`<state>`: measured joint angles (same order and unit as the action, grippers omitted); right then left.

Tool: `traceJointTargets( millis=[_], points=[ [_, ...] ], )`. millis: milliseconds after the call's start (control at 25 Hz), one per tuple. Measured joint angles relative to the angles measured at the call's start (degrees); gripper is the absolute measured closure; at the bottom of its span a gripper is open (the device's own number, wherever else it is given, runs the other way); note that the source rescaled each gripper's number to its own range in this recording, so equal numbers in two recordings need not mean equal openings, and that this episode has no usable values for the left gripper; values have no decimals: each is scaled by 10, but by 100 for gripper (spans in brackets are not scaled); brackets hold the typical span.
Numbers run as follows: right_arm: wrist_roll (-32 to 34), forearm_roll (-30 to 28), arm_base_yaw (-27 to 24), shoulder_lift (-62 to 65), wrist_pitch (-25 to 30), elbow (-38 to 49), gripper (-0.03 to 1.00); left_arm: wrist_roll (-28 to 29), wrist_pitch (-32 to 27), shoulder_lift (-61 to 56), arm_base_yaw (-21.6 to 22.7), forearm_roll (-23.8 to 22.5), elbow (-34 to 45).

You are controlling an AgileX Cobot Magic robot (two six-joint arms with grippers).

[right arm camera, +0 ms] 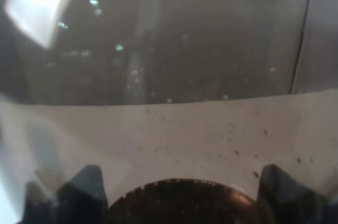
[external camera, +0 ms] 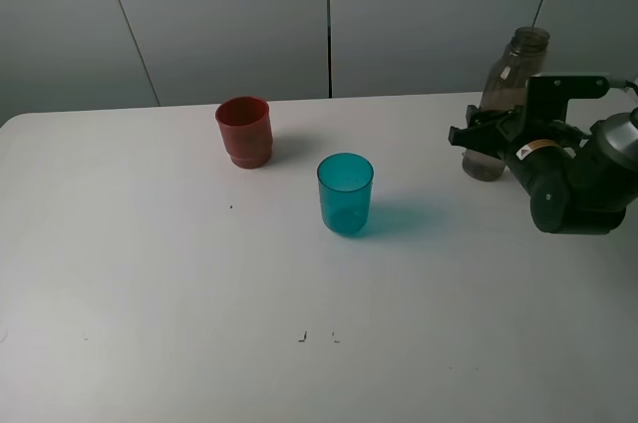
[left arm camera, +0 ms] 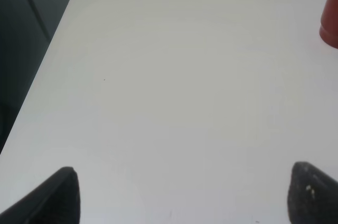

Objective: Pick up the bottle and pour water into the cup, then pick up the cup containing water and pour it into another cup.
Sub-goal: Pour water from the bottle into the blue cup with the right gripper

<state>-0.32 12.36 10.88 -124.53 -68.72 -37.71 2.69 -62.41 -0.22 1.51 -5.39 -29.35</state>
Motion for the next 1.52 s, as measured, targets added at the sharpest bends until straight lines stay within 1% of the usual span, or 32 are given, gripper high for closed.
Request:
traceJointTargets(
  millis=[160, 320, 480, 720, 840, 1000, 1160, 1360, 1520],
  points=[
    [-22, -30, 0, 26, 20, 0, 97, 0, 0, 0, 0, 0, 0],
    [-54, -68, 0, 68, 20, 1, 97, 0, 0, 0, 0, 0, 0],
    [-109, -105, 0, 98, 19, 1, 97, 0, 0, 0, 0, 0, 0],
    [-171, -164, 0, 117, 19, 1, 97, 0, 0, 0, 0, 0, 0],
    [-212, -168, 12, 117, 31, 1, 97, 0, 0, 0, 0, 0, 0],
    [-271, -176, 41, 117, 89, -15, 97, 0, 0, 0, 0, 0, 0],
    [-293, -177, 54, 117, 139, -42, 97, 0, 0, 0, 0, 0, 0],
    [-370, -188, 59, 117, 155, -49, 97, 0, 0, 0, 0, 0, 0],
    [-410, -200, 60, 107, 157, -49, 97, 0, 0, 0, 0, 0, 0]
  ],
)
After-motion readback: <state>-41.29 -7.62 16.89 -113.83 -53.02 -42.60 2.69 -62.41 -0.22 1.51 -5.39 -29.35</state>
